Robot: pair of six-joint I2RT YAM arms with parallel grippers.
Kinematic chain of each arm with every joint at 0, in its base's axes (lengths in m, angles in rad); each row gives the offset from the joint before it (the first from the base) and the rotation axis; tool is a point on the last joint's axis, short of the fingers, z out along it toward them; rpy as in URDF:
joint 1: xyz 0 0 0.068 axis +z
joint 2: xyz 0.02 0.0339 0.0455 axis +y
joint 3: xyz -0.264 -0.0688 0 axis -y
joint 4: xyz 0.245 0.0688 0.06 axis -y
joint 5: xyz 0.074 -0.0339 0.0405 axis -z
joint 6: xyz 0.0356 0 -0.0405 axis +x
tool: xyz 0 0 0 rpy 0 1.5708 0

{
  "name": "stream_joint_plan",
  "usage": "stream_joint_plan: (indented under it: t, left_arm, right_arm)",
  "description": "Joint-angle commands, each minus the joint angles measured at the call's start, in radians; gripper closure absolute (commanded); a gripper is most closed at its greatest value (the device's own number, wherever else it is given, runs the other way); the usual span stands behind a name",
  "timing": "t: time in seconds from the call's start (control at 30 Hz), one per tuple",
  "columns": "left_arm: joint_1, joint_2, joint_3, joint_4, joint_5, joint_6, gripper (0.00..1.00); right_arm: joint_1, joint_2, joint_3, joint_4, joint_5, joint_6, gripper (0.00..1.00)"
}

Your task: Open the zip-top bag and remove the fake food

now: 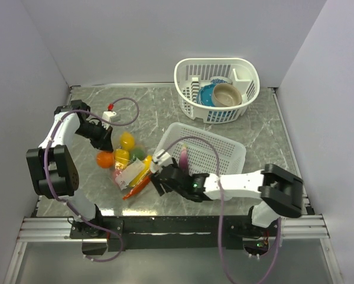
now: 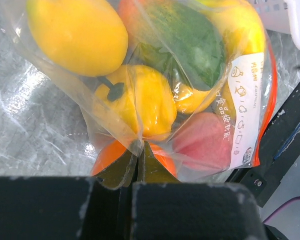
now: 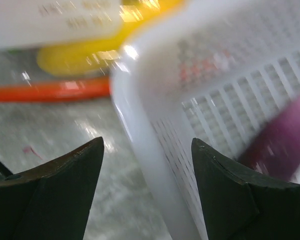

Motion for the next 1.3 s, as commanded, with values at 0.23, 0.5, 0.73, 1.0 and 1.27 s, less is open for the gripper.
stream_joint_plan:
  t: [0.23, 0.5, 0.73, 1.0, 1.27]
  left_arm:
    - [0.001, 0.066, 0.09, 0.012, 0.019, -0.014, 0.99]
    - [0.007, 0.075, 0.093, 0.003, 0.029, -0.001, 0.99]
    - [0.005, 0.084, 0.113, -0.015, 0.055, 0.0, 0.98]
    - [0.007, 0.035, 0.087, -0.034, 0.05, 0.023, 0.97]
    - [0.008, 0.012, 0.07, -0.046, 0.052, 0.035, 0.96]
  right_arm:
    - [0.021, -0.287, -0.222, -0.2, 0.091, 0.244, 0.5]
    - [0.026, -0.428, -0.23, -0.476, 0.177, 0.399, 0.79]
    - [-0.005, -0.278, -0.086, -0.481, 0.229, 0.311, 0.73]
    - [-0.229, 0.091, 0.211, -0.493, 0.197, 0.31, 0.99]
    - [-0.29, 0.23, 0.414, -0.567, 0.246, 0.392, 0.82]
